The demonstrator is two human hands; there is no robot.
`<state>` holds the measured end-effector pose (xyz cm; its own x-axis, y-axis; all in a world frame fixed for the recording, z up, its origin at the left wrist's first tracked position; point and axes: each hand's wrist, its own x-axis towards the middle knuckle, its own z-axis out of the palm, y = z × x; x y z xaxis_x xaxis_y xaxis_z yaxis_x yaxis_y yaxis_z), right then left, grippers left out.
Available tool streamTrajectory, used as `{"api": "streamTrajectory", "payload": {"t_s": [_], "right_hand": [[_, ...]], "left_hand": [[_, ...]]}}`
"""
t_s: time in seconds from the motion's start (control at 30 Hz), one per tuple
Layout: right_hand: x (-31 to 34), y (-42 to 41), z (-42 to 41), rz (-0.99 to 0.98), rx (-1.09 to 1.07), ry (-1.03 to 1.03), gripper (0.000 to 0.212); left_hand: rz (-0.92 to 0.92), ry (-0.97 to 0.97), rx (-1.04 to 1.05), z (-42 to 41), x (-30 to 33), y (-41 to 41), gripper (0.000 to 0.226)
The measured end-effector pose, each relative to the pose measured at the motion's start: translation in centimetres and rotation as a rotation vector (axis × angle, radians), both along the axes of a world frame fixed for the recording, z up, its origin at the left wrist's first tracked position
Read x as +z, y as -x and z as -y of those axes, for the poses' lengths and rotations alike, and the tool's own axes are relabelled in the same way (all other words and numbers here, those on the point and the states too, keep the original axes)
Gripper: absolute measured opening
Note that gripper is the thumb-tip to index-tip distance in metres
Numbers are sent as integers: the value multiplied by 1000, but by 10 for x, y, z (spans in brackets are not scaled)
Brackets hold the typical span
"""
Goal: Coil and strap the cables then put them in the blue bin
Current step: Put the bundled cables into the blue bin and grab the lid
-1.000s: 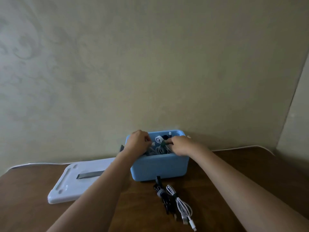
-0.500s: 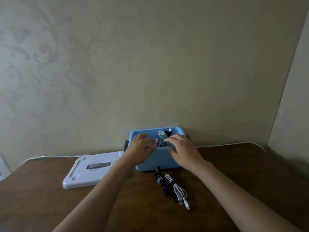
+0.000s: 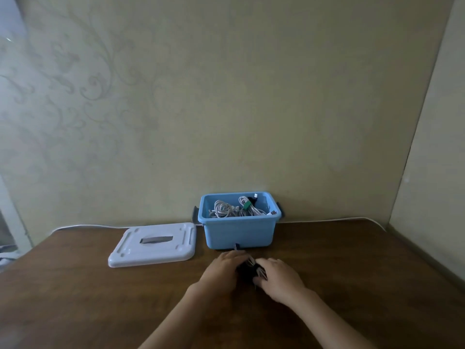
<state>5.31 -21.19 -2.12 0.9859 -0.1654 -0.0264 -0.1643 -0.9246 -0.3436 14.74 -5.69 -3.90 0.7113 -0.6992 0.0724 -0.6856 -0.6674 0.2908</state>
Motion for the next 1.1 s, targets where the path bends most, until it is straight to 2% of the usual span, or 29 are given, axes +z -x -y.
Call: {"api": "streamTrajectory", "payload": {"t_s": [0.1,0.17,0.23,0.3,0.43,0.57,0.67,0.83,0.93,1.03,1.1], "right_hand": [[3,3,9,-6,-44,-62,34],[5,5,17,-5,-64,-126,34],[10,7,22,30,-68,-240,34],[21,8,27,110,-53,-319,34],[57,-4,37,329,-3,-464,29],[94,-45,45,538,-13,-492,30],[113,-82,46,608,-33,-448,31],[106,-135,54,596,10,-370,35],[89,-153,61,378,35,-232,40],[77,-153,66,325,98,-174,50],[74,-147,63,268,188,-186,70]], "left_hand": [[118,-16,4,-3,3,2,57],[170,-42,4,-5,7,1,47],[203,-64,-6,-9,10,-1,33],[210,-27,-23,-16,14,-4,31],[176,234,56,-26,38,-14,22],[23,542,139,-21,89,-34,2],[-59,719,182,-10,124,-66,11],[83,585,283,11,135,-127,13],[115,402,307,26,119,-154,10],[50,240,320,39,94,-170,16],[-8,87,276,44,89,-176,24]]}}
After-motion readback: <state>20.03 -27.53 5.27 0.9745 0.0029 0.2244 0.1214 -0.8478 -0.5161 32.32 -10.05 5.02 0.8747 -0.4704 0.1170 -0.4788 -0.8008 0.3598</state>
